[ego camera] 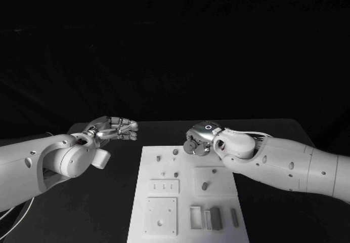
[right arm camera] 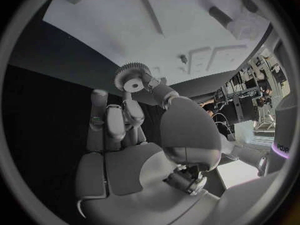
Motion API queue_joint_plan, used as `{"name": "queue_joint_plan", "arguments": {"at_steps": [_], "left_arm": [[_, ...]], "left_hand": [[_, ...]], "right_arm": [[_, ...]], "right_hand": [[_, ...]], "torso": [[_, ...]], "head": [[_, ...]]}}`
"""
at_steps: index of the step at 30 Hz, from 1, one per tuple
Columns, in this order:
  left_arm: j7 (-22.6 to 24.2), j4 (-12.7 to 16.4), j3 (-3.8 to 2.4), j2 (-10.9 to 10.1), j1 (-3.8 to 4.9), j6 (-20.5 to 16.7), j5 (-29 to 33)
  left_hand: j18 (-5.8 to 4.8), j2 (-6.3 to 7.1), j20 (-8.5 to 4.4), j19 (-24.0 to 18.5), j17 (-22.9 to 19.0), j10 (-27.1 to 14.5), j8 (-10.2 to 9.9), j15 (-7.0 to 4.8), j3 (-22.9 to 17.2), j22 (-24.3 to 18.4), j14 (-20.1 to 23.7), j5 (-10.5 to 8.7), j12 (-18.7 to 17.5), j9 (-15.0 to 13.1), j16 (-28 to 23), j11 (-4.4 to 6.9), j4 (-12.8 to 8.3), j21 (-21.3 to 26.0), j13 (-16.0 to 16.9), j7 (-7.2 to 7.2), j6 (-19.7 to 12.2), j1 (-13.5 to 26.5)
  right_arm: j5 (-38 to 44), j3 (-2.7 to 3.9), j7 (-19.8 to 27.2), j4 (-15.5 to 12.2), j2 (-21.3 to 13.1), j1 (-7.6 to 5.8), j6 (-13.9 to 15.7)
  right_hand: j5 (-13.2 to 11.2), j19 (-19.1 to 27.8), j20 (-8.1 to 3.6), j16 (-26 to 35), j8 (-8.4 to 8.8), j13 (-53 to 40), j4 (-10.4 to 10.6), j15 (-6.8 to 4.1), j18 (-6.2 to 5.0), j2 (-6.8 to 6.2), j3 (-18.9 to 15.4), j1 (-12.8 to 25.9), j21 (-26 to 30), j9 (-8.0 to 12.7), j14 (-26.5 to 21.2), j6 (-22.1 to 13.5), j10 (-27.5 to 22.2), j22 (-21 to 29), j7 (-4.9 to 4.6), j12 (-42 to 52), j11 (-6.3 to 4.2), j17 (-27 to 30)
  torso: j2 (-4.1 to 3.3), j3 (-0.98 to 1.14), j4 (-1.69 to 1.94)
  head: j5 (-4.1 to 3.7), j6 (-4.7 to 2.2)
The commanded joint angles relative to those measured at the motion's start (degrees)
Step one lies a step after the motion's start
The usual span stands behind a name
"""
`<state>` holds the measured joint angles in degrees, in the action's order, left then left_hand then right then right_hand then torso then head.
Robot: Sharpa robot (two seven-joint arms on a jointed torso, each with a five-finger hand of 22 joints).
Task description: Assemble the parts on the task board
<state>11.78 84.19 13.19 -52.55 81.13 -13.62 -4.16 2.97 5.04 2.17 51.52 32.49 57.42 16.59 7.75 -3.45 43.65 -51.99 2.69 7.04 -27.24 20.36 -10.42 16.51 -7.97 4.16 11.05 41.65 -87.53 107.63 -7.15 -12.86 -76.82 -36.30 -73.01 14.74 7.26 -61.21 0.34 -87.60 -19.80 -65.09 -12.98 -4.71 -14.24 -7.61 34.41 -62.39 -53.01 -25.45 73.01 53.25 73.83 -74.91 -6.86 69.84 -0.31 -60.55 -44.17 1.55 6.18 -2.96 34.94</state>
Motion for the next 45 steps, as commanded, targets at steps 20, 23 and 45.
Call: {"name": "queue_joint_plan", "arguments": {"at_steps": [20, 23, 45], "left_arm": [[0.59, 0.31, -0.05, 0.17, 0.08, 0.04, -0.2], [0.58, 0.3, -0.05, 0.21, 0.08, 0.05, -0.25], [0.67, -0.01, -0.06, 0.49, 0.08, 0.01, -0.4]], "left_hand": [[1.18, -0.14, 0.0, 0.57, 0.13, -0.09, -0.25, 0.11, 0.39, -0.1, -0.25, 0.18, -0.38, 0.12, -0.33, -0.36, 0.1, 0.44, -0.05, 1.4, 0.31, -0.35], [1.18, -0.15, 0.0, 0.57, 0.14, -0.09, -0.25, 0.11, 0.39, -0.1, -0.26, 0.18, -0.38, 0.12, -0.34, -0.36, 0.11, 0.45, -0.05, 1.4, 0.31, -0.36], [1.18, -0.16, 0.01, 0.59, 0.2, -0.07, -0.26, 0.11, 0.45, -0.12, -0.27, 0.17, -0.45, 0.17, -0.41, -0.37, 0.12, 0.49, -0.05, 1.41, 0.31, -0.37]], "right_arm": [[6.19, -2.13, -0.87, 1.95, 9.87, 1.97, -0.52], [6.43, -2.31, -0.88, 2.88, 10.25, 2.37, -0.62], [7.24, -2.53, -1.37, 7.19, 12.18, 3.22, -1.55]], "right_hand": [[0.33, -0.54, -0.22, -0.25, -0.77, 0.07, 0.02, 0.01, -0.76, -0.11, 0.5, 0.53, -0.27, -2.44, 0.58, 3.52, 0.5, -0.97, 0.98, 0.02, -0.07, 0.09], [0.33, -0.56, -0.23, -0.25, -0.75, 0.08, 0.0, 0.01, -0.76, -0.1, 0.52, 0.52, -0.27, -2.44, 0.62, 3.5, 0.5, -0.97, 0.98, 0.0, -0.07, 0.04], [0.32, -0.62, -0.28, -0.2, -0.53, 0.16, -0.07, 0.03, -0.76, -0.12, 0.64, 0.57, -0.23, -2.47, 0.6, 3.27, 0.52, -0.96, 0.9, -0.1, -0.01, 0.28]], "torso": [[0.01, -0.15, 0.32], [0.0, -0.15, 0.37], [0.0, 0.01, 0.15]], "head": [[0.7, 0.03], [0.78, 0.14], [0.98, 0.05]]}}
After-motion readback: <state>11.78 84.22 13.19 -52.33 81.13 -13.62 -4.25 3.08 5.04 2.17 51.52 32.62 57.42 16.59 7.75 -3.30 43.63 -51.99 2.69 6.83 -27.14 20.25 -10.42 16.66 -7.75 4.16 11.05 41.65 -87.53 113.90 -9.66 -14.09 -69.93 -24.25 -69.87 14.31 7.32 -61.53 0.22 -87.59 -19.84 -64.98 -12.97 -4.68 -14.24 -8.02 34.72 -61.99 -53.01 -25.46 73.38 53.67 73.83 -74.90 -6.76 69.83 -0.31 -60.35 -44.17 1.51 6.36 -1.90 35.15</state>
